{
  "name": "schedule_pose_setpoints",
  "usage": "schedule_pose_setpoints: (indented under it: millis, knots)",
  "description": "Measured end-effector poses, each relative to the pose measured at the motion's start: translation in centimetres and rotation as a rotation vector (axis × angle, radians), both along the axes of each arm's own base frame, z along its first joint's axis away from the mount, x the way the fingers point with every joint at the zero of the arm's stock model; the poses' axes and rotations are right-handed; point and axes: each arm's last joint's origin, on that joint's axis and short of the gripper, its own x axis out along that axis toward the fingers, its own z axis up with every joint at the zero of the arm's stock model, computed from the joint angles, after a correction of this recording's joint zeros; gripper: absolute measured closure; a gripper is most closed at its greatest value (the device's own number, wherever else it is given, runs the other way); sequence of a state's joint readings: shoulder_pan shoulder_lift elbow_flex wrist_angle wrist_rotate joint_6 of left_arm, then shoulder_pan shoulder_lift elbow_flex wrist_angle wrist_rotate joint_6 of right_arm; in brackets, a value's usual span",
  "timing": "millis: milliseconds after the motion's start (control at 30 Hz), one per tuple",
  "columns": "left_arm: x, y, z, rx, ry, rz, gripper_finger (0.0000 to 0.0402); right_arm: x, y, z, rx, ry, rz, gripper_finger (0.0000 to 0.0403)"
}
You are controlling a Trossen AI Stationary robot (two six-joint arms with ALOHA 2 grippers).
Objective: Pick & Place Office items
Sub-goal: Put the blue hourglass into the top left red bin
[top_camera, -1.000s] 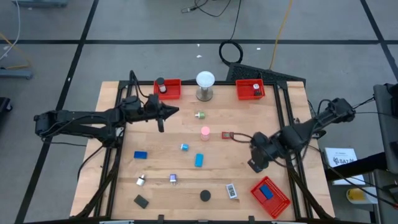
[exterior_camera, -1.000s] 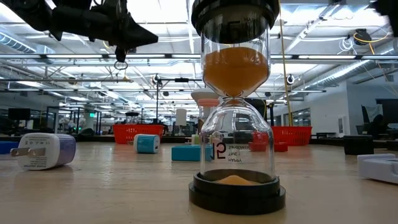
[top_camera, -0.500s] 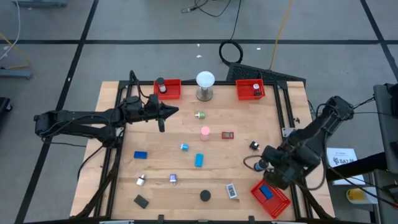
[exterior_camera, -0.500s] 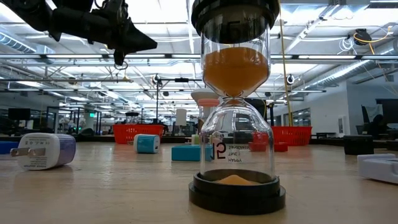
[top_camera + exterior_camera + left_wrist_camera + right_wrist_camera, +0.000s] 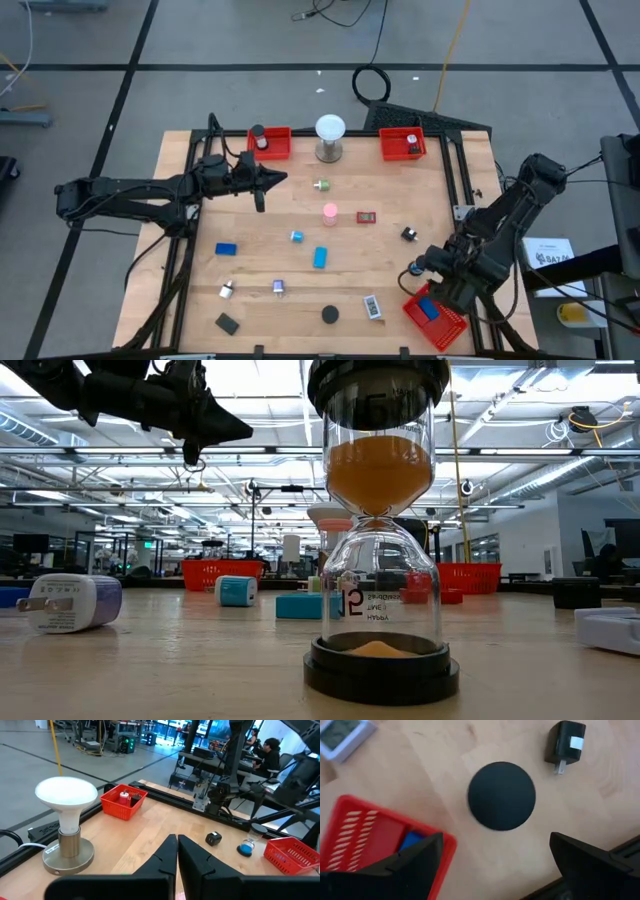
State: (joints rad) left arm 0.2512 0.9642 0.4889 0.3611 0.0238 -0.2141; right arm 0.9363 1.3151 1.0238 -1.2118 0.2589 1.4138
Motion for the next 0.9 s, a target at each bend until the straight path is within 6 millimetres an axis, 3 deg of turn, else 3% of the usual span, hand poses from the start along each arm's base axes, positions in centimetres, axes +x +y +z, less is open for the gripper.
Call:
schedule_pose_setpoints:
  millis: [400,900]
  knots:
    - [0.0,0.1,0.0,-0.012,-0.003,0.036,0.0386,0.0,-0.3,-4.0,-0.004,-0.1,0.017,0.0064]
    - [-0.1,0.2,0.0,-0.041,-0.007,0.075,0.0391,0.8,-0.6,-5.2,-0.005,-0.199,0.01,0.0179]
